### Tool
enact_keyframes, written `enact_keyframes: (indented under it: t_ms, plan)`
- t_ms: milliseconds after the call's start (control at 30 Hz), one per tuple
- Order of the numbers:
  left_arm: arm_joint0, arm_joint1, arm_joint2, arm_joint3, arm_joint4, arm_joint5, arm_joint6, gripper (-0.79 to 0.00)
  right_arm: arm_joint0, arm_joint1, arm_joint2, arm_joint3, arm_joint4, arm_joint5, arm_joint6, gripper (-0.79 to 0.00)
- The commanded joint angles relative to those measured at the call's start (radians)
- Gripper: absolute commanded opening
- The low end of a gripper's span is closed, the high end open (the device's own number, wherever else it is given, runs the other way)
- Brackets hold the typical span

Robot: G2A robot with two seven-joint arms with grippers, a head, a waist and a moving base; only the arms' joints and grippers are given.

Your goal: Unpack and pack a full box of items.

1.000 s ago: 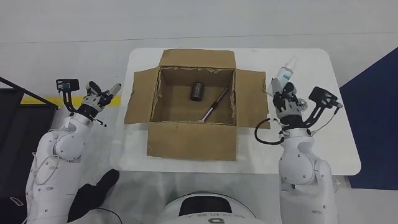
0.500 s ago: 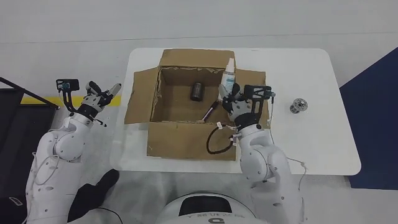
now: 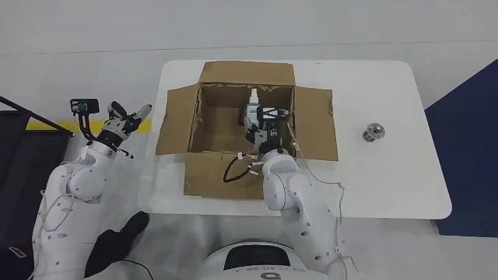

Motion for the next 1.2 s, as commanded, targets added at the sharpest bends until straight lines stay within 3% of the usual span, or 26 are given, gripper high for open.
enact_keyframes:
  t_ms: [0, 33, 67, 133, 200, 267, 400, 433, 567, 700, 767, 867, 1033, 1167]
  plan:
    - [0.000, 0.000, 0.000, 0.000, 0.000, 0.000, 0.000, 0.000, 0.016, -0.002, -0.014, 0.031, -0.020, 0.015, 0.017, -0.677]
    - [0.000, 0.000, 0.000, 0.000, 0.000, 0.000, 0.000, 0.000, 0.022, -0.003, -0.021, 0.040, -0.025, 0.021, 0.025, -0.640]
    - [0.000, 0.000, 0.000, 0.000, 0.000, 0.000, 0.000, 0.000, 0.027, -0.003, -0.027, 0.051, -0.032, 0.025, 0.033, -0.705]
    - [0.000, 0.000, 0.000, 0.000, 0.000, 0.000, 0.000, 0.000, 0.035, -0.004, -0.038, 0.063, -0.043, 0.033, 0.045, -0.754]
    - [0.000, 0.000, 0.000, 0.000, 0.000, 0.000, 0.000, 0.000, 0.041, -0.005, -0.047, 0.071, -0.049, 0.039, 0.055, -0.757]
    - [0.000, 0.000, 0.000, 0.000, 0.000, 0.000, 0.000, 0.000, 0.045, -0.006, -0.053, 0.074, -0.052, 0.045, 0.061, -0.711]
    - [0.000, 0.000, 0.000, 0.000, 0.000, 0.000, 0.000, 0.000, 0.046, -0.007, -0.065, 0.057, -0.052, 0.047, 0.069, -0.406]
    - [0.000, 0.000, 0.000, 0.000, 0.000, 0.000, 0.000, 0.000, 0.042, -0.007, -0.067, 0.048, -0.050, 0.045, 0.070, -0.385]
    - [0.000, 0.000, 0.000, 0.000, 0.000, 0.000, 0.000, 0.000, 0.020, -0.004, -0.076, -0.006, -0.058, 0.034, 0.065, -0.142]
    - [0.000, 0.000, 0.000, 0.000, 0.000, 0.000, 0.000, 0.000, -0.007, 0.001, -0.075, -0.062, -0.069, 0.025, 0.065, -0.105]
    - [0.000, 0.000, 0.000, 0.000, 0.000, 0.000, 0.000, 0.000, -0.023, 0.004, -0.069, -0.101, -0.070, 0.017, 0.059, -0.040]
    - [0.000, 0.000, 0.000, 0.000, 0.000, 0.000, 0.000, 0.000, -0.069, 0.012, -0.027, -0.214, -0.024, 0.000, 0.030, -0.031]
    - [0.000, 0.000, 0.000, 0.000, 0.000, 0.000, 0.000, 0.000, -0.178, 0.026, 0.147, -0.437, 0.117, 0.019, -0.065, -0.015]
    - [0.000, 0.000, 0.000, 0.000, 0.000, 0.000, 0.000, 0.000, -0.235, 0.030, 0.313, -0.514, 0.246, 0.083, -0.144, 0.000]
